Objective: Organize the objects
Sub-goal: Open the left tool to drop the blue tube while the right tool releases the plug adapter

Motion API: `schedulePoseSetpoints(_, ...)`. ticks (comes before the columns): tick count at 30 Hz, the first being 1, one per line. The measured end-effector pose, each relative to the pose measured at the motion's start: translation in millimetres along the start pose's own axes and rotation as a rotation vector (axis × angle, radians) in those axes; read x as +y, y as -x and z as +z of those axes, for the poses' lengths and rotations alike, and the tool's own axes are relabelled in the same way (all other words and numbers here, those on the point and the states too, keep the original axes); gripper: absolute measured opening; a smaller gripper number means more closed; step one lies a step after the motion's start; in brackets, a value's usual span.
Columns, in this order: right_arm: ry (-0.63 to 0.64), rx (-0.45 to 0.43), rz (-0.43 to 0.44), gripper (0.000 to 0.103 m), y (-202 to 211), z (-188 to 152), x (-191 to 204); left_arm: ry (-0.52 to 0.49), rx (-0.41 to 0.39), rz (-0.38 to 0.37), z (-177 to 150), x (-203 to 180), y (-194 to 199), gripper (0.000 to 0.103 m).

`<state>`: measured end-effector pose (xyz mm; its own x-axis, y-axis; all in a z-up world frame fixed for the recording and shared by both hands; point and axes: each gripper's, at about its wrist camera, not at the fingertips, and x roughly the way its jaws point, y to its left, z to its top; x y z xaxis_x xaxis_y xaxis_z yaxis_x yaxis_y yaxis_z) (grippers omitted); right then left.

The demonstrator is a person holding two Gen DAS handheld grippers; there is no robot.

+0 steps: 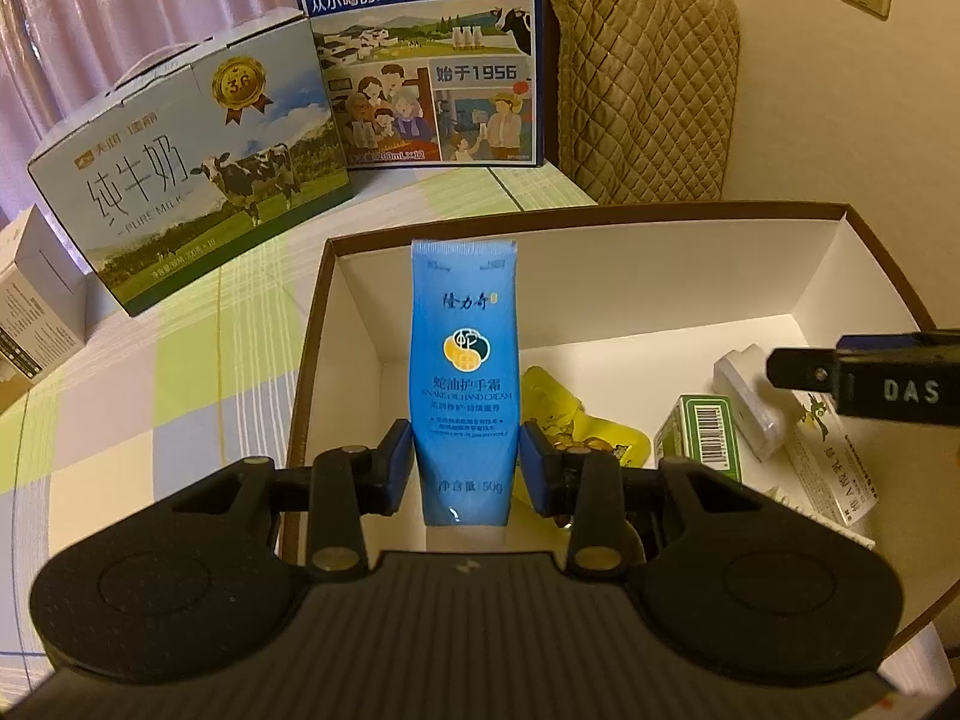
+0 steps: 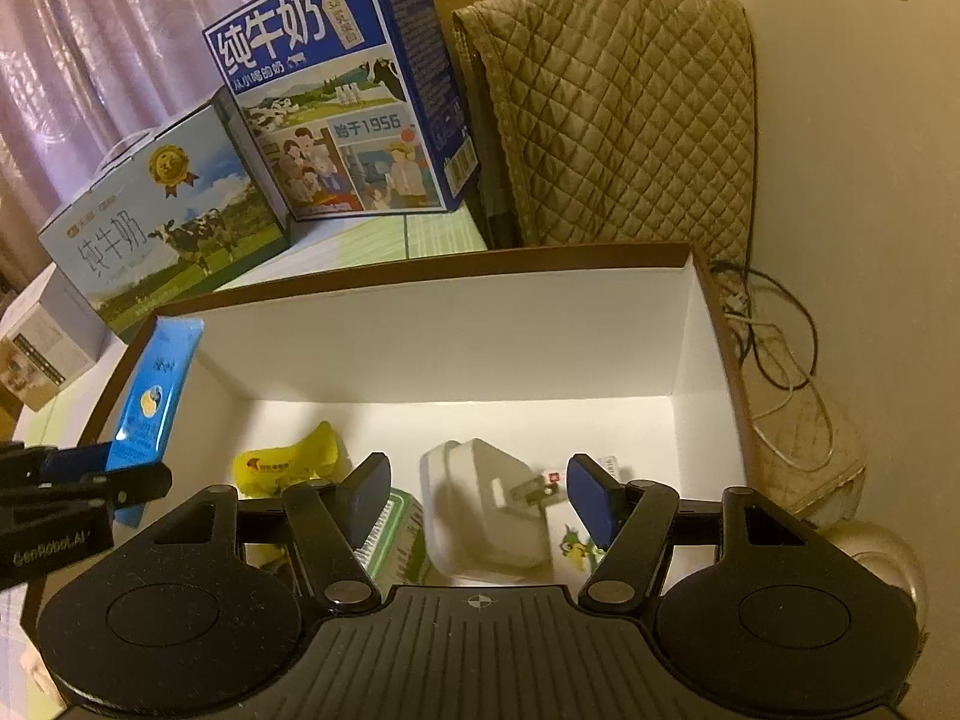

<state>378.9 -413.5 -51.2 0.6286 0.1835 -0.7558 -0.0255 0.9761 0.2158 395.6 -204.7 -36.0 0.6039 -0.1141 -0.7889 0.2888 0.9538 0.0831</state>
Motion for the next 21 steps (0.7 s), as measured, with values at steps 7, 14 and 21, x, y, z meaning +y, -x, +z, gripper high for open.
schedulePoseSetpoints(7,0.029,-0.019,0.013,0.062,12,-7,3,0.034,0.006,-0.032,1,5,-3,0.044)
schedulePoseSetpoints(14,0.076,-0.063,0.031,0.064,35,-15,12,0.029,-0.007,-0.021,-4,9,9,0.066)
schedulePoseSetpoints(21,0.123,-0.075,0.047,0.07,58,-29,23,-0.004,-0.014,-0.044,-18,8,30,0.079)
